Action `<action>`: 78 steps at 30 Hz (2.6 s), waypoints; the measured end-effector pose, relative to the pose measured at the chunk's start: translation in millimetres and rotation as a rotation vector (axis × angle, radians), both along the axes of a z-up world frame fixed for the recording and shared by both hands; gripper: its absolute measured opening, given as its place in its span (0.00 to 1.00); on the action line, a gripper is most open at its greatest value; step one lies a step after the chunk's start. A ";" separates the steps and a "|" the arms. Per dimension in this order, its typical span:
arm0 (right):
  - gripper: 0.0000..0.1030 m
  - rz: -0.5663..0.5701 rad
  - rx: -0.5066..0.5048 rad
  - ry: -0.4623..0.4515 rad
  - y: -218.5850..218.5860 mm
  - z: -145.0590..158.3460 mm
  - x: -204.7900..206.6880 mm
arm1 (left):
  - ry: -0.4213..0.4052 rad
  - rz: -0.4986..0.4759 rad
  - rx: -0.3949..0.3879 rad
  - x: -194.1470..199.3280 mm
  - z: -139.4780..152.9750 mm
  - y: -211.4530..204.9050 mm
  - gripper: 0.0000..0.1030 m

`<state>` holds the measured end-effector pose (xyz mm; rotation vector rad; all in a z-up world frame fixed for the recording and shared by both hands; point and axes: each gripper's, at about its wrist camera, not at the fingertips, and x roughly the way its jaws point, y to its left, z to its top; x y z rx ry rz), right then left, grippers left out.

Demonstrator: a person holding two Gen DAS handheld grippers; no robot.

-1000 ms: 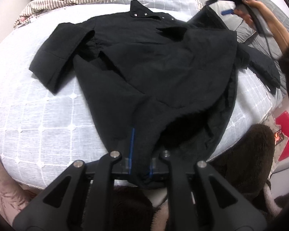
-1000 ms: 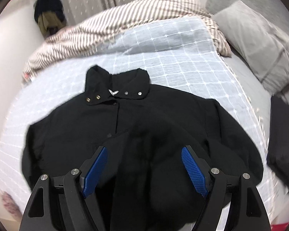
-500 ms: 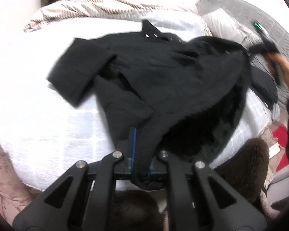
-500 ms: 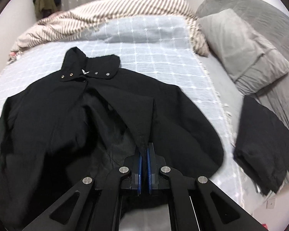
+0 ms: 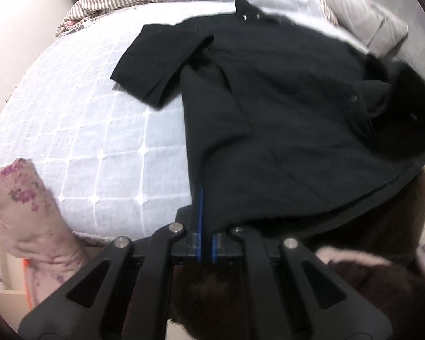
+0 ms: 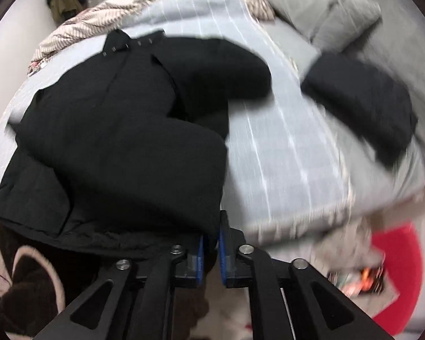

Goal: Fold large clothes

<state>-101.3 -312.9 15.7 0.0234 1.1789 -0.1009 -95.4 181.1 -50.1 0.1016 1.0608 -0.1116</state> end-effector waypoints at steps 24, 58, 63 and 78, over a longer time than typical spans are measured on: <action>0.69 0.532 0.120 -0.092 208.1 -48.7 -3.8 | -0.012 -0.356 -0.157 5.3 -23.3 -134.3 0.82; 0.05 0.375 0.300 -0.037 168.1 -98.0 31.0 | 0.042 -0.653 -0.082 0.8 -71.6 -203.3 0.82; 0.18 0.415 0.341 0.002 186.8 -101.6 27.7 | 0.049 -0.660 -0.063 2.9 -73.1 -200.8 0.81; 0.11 0.369 0.077 -0.073 240.6 -129.1 54.7 | 0.060 -0.644 -0.032 1.8 -76.4 -184.2 0.81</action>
